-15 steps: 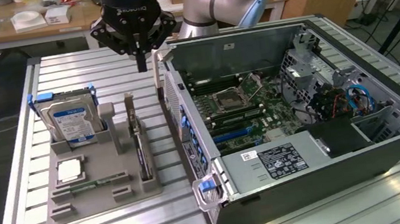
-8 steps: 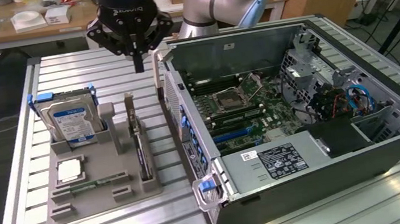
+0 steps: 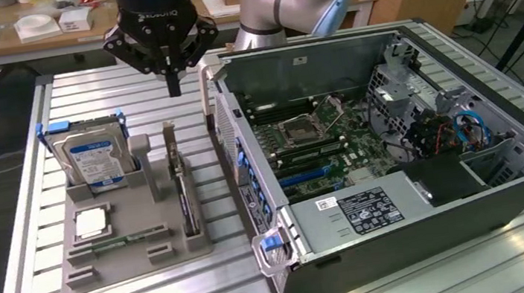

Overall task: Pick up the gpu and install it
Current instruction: 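Reach for the gpu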

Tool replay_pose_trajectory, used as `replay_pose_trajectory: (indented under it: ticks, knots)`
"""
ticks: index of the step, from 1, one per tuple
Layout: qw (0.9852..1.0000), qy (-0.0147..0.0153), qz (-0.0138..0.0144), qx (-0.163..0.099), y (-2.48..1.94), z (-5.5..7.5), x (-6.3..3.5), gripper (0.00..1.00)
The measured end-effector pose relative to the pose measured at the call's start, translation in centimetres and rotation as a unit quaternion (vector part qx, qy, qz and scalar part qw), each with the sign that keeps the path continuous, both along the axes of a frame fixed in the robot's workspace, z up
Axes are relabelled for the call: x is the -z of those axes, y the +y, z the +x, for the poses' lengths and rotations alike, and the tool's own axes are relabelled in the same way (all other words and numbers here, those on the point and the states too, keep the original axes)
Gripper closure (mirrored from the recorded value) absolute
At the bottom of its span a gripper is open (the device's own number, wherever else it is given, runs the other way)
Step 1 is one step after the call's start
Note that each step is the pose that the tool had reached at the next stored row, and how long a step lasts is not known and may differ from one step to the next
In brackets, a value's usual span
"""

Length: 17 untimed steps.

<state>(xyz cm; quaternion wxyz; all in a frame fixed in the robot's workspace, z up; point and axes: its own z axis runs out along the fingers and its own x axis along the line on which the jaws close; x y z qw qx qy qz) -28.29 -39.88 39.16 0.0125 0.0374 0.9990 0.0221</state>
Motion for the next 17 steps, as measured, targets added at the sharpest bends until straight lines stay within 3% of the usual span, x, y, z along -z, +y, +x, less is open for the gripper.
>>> replay_pose_trajectory:
  ticks: [17]
  knots:
    - [1.0, 0.0, 0.0, 0.0, 0.0, -1.9, 0.03, 0.89]
